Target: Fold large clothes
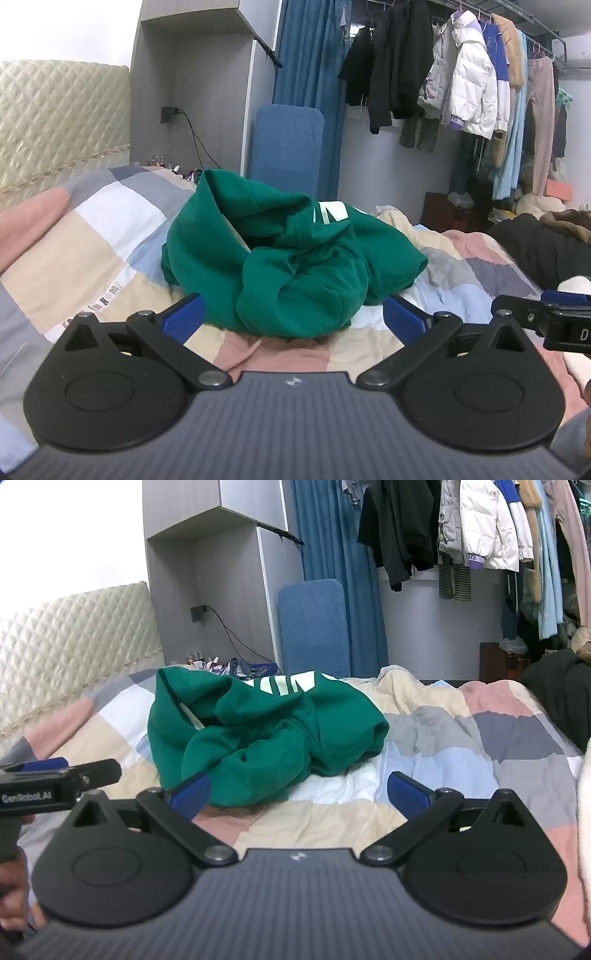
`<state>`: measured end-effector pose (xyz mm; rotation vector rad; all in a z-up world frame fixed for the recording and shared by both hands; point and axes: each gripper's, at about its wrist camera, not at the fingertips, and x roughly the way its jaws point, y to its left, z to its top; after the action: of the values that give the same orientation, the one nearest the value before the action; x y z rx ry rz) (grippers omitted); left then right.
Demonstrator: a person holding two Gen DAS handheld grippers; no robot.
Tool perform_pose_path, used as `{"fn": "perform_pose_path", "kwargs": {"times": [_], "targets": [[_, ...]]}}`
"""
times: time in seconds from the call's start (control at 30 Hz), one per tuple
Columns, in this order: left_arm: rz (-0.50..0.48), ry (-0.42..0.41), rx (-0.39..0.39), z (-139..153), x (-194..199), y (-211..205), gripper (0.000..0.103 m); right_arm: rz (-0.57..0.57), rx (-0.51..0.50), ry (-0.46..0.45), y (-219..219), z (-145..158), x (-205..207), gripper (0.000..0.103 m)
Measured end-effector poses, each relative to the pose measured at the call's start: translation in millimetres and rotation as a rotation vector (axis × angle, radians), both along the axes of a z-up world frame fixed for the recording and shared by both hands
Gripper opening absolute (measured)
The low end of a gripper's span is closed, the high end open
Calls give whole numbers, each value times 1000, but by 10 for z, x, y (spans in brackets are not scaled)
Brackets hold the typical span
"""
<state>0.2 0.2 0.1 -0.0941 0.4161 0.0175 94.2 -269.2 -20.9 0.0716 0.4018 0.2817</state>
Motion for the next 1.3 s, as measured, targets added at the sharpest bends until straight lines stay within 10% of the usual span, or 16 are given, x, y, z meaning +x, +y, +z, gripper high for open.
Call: {"fn": "perform_pose_path", "kwargs": {"times": [1.3], "targets": [[-11, -21, -13, -28, 0, -17, 103, 0, -15, 6, 45, -11, -1, 103]]}}
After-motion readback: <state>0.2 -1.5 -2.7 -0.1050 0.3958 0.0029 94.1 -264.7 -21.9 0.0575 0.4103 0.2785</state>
